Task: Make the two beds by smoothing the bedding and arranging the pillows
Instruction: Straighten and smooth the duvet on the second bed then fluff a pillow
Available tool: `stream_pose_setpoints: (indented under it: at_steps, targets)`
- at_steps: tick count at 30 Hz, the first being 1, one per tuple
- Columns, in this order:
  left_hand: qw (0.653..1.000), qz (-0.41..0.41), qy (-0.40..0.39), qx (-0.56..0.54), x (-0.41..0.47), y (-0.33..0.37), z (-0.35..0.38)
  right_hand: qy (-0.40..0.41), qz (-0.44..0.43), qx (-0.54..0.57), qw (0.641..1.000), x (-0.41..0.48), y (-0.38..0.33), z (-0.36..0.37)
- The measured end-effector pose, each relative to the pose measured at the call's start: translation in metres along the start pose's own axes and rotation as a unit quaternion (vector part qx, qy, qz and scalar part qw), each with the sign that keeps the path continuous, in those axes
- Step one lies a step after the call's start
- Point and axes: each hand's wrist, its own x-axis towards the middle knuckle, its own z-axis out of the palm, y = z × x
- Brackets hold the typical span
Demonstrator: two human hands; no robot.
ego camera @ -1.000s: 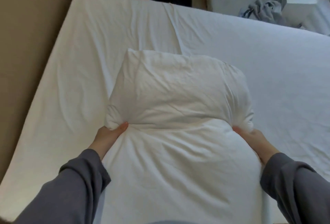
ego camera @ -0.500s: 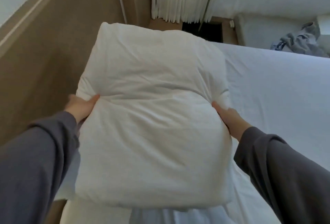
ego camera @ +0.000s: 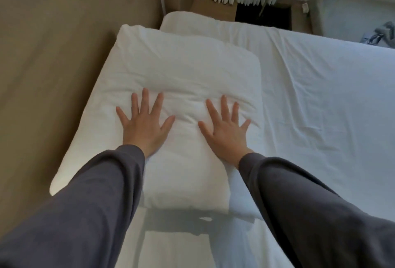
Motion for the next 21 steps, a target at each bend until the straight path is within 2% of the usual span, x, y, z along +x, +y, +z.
stream_pose_setpoints:
  at_steps: [4, 7, 9, 11, 12, 14, 17, 21]
  targets:
    - [0.999, -0.036, -0.002, 0.038, 0.003, -0.019, 0.039, 0.005, -0.011, -0.051, 0.999, 0.008, -0.002, 0.041]
    - [0.998, -0.063, 0.004, 0.027, -0.003, -0.02, 0.04, 0.022, -0.016, -0.056, 0.998, 0.003, 0.001, 0.038]
    - [1.0, -0.018, 0.021, 0.015, -0.007, -0.008, 0.028, 0.045, -0.039, -0.056, 0.997, 0.003, -0.005, 0.028]
    - [0.996, 0.066, 0.04, 0.04, -0.007, 0.0, 0.024, 0.061, -0.082, -0.075, 0.992, 0.013, -0.013, 0.022]
    - [0.995, 0.079, 0.041, 0.054, -0.005, -0.001, 0.025, 0.059, -0.095, -0.089, 0.99, 0.019, -0.014, 0.022]
    - [0.998, 0.02, 0.029, 0.054, -0.003, -0.014, 0.033, 0.043, -0.072, -0.108, 0.991, 0.025, -0.002, 0.026]
    - [0.995, -0.086, 0.025, 0.03, -0.012, -0.041, 0.044, 0.035, 0.016, -0.093, 0.995, 0.014, 0.038, 0.034]
    - [0.99, -0.143, -0.001, -0.013, -0.044, -0.049, 0.039, 0.019, 0.12, -0.005, 0.993, -0.036, 0.066, 0.034]
